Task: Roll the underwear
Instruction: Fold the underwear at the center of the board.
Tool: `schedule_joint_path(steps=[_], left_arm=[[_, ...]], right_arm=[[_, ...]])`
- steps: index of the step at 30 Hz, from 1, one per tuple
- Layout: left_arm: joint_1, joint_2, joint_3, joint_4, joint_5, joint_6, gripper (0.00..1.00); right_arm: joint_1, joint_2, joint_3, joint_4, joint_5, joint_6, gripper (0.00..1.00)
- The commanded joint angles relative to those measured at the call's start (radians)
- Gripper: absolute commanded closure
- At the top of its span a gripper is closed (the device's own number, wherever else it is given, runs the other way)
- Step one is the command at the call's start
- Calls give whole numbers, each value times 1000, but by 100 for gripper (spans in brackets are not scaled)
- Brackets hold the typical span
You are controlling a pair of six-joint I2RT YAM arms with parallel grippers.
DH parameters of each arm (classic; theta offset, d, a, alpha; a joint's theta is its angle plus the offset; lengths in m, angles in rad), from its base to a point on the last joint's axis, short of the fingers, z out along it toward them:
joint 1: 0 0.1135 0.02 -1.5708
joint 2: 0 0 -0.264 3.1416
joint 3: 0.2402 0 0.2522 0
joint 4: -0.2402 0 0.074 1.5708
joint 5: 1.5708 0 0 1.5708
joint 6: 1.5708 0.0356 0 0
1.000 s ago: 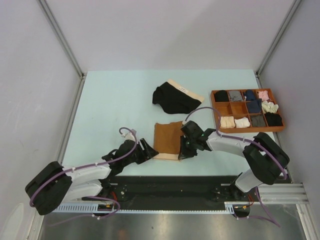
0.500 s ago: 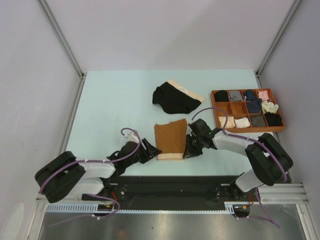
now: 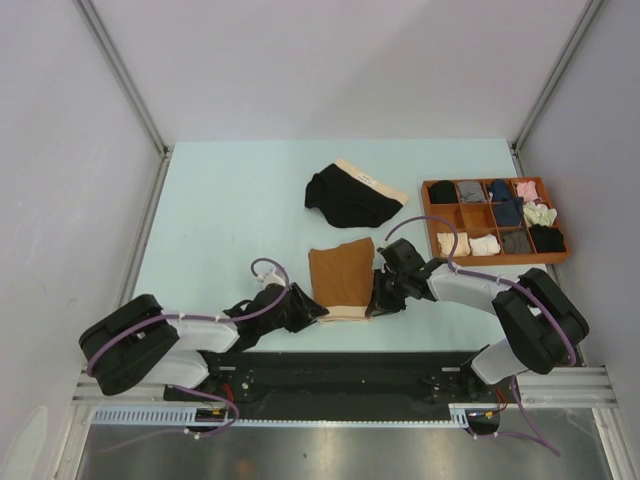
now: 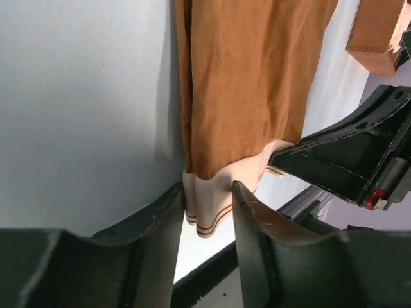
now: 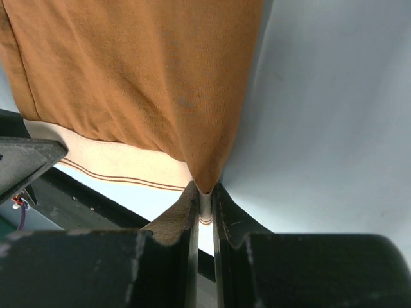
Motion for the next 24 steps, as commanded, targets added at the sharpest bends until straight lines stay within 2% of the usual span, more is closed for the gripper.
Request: schedule_joint_path(steps=[1, 7, 12, 15, 16, 19, 20, 24], left_arm=[[-32, 37, -55, -342, -34, -41, 54], [-33, 54, -60, -348, -40, -57, 49], [-33, 92, -38, -334, -63, -43, 56], [-33, 114, -11, -346, -89, -25, 71], [-33, 117, -1, -349, -97, -12, 84], [-35, 115, 31, -388, -120, 40, 100], [-36, 109, 69, -409, -144, 58, 100], [-70, 108, 234, -675, -256, 164, 100]], right_arm=[[4, -15, -25, -43, 14, -5, 100], [2, -25, -23, -37, 7, -3, 100], [6, -21, -25, -37, 14, -2, 100], [9, -22, -23, -40, 20, -2, 100], [10, -25, -25, -44, 22, -2, 100], [12, -38, -23, -50, 34, 6, 100], [16, -44, -23, -53, 39, 10, 100], [29, -62, -23, -53, 50, 30, 100]])
